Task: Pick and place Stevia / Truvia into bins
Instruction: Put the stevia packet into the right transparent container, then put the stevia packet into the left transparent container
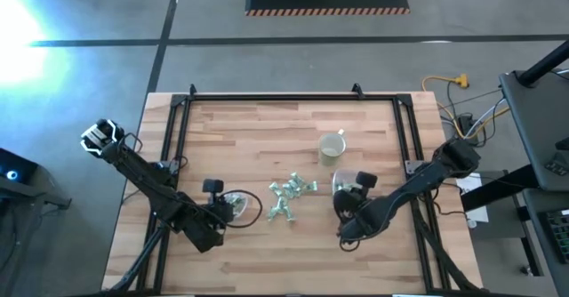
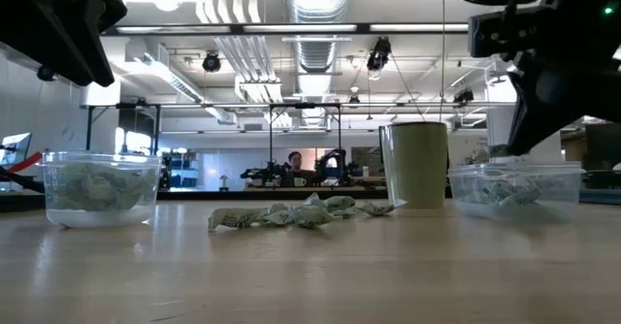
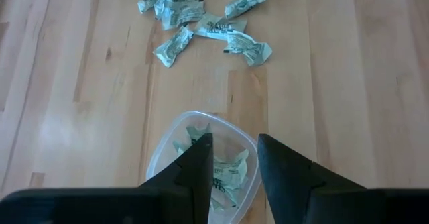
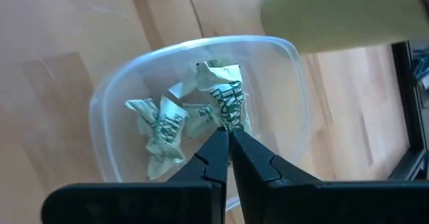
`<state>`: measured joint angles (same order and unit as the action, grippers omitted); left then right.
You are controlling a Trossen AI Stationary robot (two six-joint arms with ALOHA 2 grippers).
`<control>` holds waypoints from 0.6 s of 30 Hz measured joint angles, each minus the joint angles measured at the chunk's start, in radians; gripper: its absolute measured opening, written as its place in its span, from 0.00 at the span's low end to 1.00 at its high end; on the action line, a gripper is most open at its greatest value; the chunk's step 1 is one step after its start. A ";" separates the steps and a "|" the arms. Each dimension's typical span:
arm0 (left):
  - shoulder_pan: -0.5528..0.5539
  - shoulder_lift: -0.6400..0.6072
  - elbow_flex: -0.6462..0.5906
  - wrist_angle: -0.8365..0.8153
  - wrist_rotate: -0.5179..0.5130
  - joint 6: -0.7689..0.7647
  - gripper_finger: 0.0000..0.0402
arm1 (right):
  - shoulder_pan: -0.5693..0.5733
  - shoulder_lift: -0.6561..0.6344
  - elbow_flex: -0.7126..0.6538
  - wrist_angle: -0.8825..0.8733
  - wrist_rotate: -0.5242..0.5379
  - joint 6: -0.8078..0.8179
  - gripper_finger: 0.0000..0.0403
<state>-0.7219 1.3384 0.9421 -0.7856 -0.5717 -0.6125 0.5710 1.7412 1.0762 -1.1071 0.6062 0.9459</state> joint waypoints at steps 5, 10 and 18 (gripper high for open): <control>0.000 0.000 0.000 0.000 -0.003 0.000 0.25 | -0.002 0.000 -0.011 -0.004 0.007 0.031 0.04; 0.000 0.000 0.000 0.000 -0.005 0.000 0.25 | -0.002 0.000 -0.003 -0.004 0.026 0.030 0.11; 0.000 0.000 -0.056 0.126 -0.015 0.037 0.25 | -0.002 0.000 0.006 -0.010 0.011 -0.007 0.27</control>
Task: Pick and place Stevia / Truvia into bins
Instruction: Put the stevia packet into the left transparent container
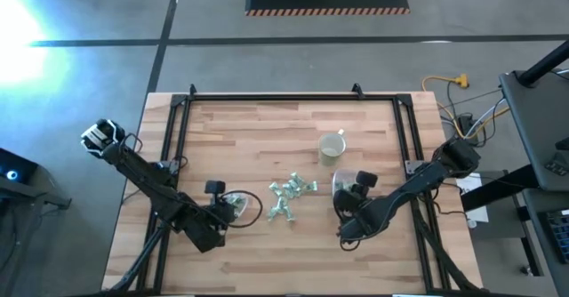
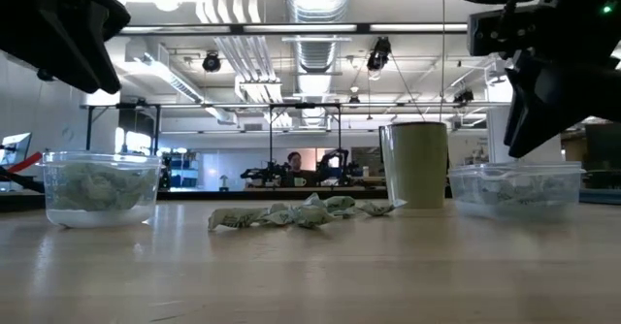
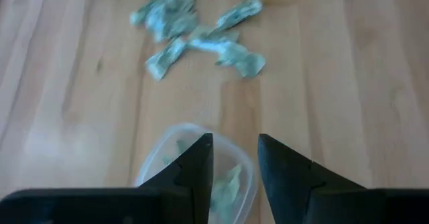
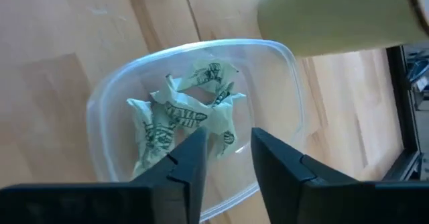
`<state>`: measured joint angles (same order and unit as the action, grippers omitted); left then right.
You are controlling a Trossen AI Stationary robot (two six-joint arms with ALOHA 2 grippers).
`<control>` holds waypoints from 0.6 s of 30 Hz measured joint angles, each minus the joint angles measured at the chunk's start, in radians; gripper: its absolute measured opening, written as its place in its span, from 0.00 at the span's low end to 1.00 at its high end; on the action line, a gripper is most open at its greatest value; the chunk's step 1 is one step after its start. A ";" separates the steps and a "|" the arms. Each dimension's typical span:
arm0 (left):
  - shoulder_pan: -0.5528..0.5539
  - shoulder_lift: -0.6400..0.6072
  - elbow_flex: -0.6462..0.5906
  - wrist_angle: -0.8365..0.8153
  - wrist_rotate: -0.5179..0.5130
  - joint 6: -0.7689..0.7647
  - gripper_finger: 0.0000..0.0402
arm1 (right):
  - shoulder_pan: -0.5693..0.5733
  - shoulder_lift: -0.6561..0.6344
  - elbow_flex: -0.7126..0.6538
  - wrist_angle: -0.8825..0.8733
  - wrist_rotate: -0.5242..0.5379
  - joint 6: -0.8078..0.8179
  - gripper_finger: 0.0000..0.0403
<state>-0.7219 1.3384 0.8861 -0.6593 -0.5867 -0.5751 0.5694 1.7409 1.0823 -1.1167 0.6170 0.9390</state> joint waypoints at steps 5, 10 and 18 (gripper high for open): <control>0.006 0.001 -0.084 0.277 0.000 0.268 0.25 | 0.000 0.000 0.054 -0.002 -0.007 -0.038 0.29; 0.014 0.001 -0.097 0.499 -0.001 0.524 0.25 | 0.007 0.000 0.118 0.000 -0.001 -0.067 0.27; 0.054 0.023 -0.097 0.582 -0.003 0.559 0.25 | 0.053 0.000 0.150 0.010 0.043 -0.083 0.23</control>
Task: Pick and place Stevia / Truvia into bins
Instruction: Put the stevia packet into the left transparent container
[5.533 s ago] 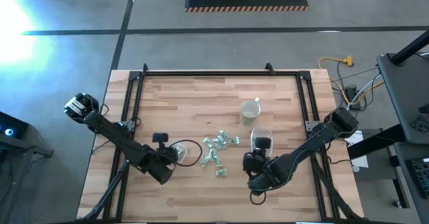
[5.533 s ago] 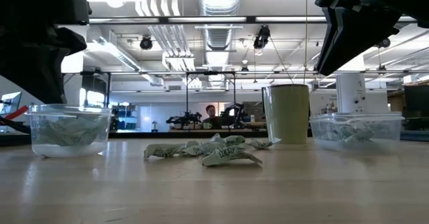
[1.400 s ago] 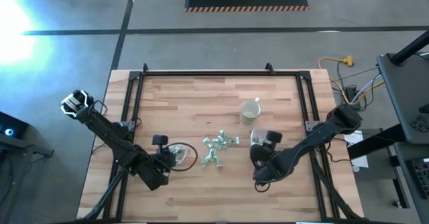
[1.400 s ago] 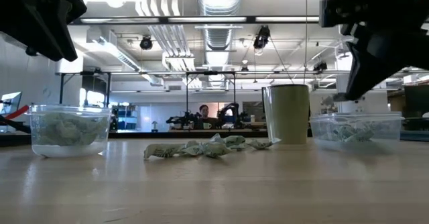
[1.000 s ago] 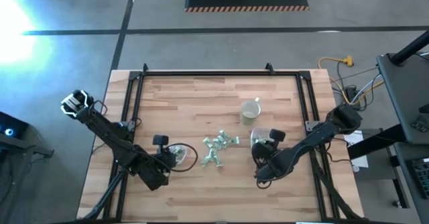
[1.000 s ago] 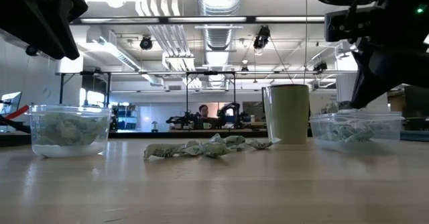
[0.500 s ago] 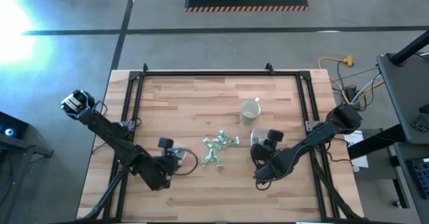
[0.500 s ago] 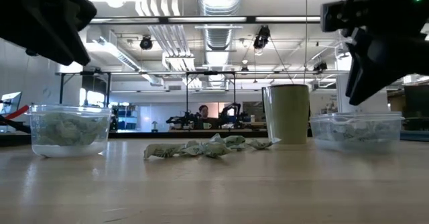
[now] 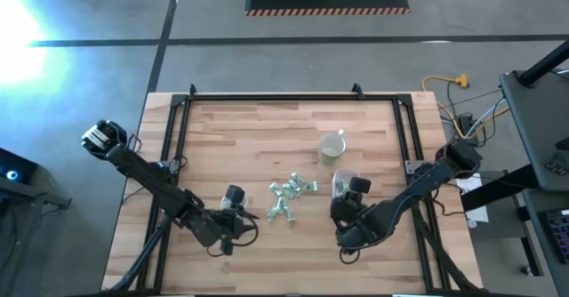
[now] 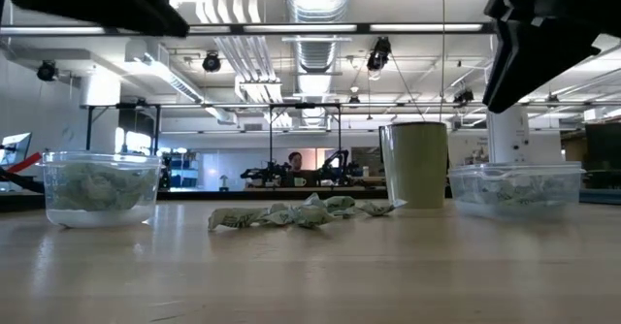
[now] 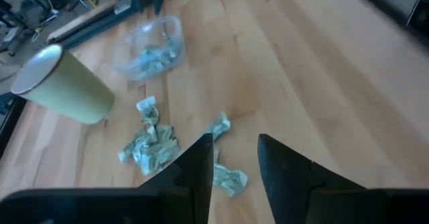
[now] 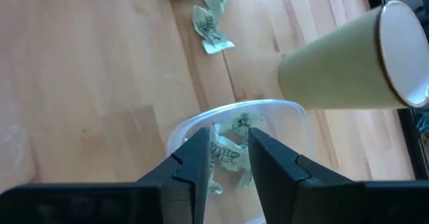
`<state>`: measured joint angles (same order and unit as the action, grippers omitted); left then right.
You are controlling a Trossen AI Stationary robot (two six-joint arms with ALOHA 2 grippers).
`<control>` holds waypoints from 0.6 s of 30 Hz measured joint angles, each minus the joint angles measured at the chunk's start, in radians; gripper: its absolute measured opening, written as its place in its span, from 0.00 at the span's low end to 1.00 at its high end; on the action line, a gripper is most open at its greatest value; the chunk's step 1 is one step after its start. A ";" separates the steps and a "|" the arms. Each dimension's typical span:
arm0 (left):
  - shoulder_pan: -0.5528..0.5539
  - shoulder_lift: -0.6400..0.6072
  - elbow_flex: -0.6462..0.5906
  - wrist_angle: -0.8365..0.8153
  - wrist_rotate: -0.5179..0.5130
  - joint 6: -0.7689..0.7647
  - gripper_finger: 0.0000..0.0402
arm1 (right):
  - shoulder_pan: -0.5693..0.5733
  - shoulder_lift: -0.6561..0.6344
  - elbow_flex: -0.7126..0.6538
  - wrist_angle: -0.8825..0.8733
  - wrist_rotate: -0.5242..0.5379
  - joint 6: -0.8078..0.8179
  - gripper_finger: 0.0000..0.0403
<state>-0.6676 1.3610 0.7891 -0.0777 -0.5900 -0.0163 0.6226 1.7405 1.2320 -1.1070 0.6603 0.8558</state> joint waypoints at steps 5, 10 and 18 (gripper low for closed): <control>0.022 0.085 -0.004 0.065 0.005 0.078 0.25 | 0.019 0.000 0.000 0.021 0.003 -0.023 0.21; 0.044 0.182 0.008 0.120 0.010 0.111 0.25 | 0.022 0.000 0.002 0.032 0.016 -0.031 0.19; 0.107 0.317 0.065 0.123 0.058 0.101 0.25 | 0.021 0.000 0.002 0.045 0.017 -0.045 0.18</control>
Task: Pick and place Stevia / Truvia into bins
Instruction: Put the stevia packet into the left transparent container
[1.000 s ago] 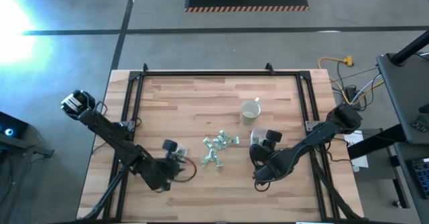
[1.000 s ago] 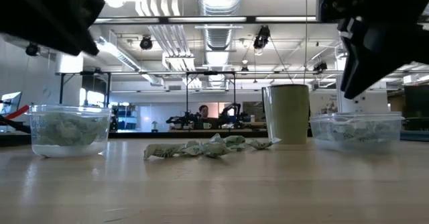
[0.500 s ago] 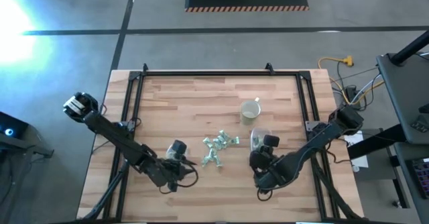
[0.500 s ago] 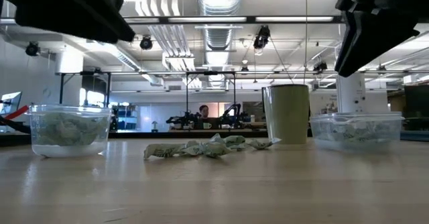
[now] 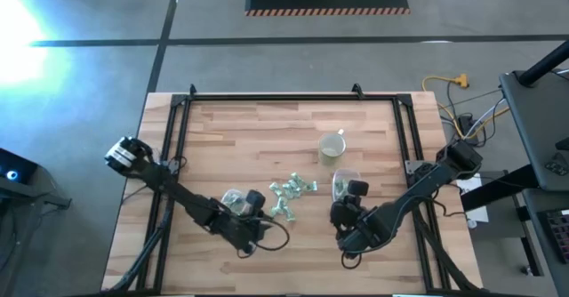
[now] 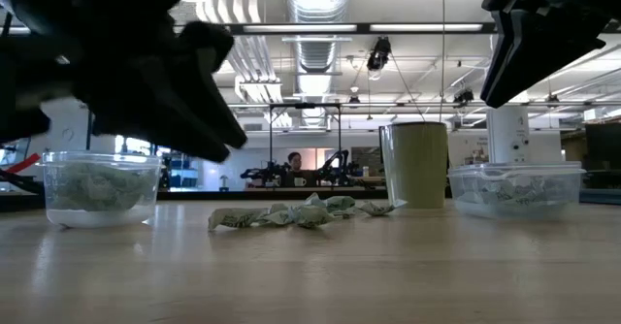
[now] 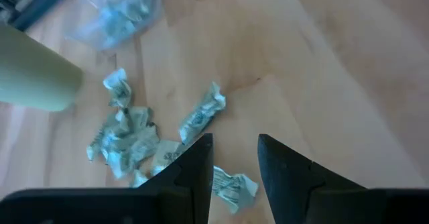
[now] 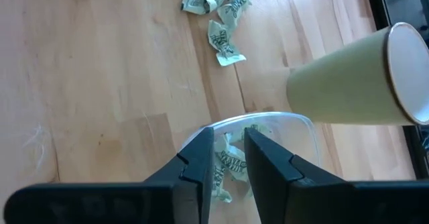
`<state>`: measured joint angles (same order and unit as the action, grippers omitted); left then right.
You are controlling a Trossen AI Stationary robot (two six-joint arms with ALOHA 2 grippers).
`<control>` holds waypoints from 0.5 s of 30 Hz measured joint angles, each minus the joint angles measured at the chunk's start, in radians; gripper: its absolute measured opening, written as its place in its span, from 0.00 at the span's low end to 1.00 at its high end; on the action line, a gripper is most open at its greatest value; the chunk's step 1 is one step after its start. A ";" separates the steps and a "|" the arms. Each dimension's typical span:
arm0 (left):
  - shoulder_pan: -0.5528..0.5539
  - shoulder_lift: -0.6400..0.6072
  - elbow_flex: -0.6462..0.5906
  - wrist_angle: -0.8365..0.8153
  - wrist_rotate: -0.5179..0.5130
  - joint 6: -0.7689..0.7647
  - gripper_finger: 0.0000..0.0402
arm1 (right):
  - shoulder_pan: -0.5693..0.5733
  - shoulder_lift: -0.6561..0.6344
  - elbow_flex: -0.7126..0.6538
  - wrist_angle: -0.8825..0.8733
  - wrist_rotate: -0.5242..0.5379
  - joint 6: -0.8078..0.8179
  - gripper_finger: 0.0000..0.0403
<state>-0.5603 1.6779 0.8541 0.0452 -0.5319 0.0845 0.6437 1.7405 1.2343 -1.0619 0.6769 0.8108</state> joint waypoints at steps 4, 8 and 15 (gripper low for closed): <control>0.032 0.064 0.029 0.000 0.005 -0.001 0.25 | 0.000 0.000 0.000 0.003 0.000 0.000 0.19; 0.052 0.095 0.041 0.000 0.046 -0.003 0.25 | 0.000 0.000 0.000 0.003 0.000 0.000 0.19; 0.076 0.096 0.039 -0.030 0.130 -0.079 0.25 | 0.000 0.000 0.000 0.004 0.000 0.000 0.17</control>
<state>-0.4839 1.7741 0.8936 0.0156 -0.4019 0.0051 0.6441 1.7405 1.2339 -1.0580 0.6764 0.8111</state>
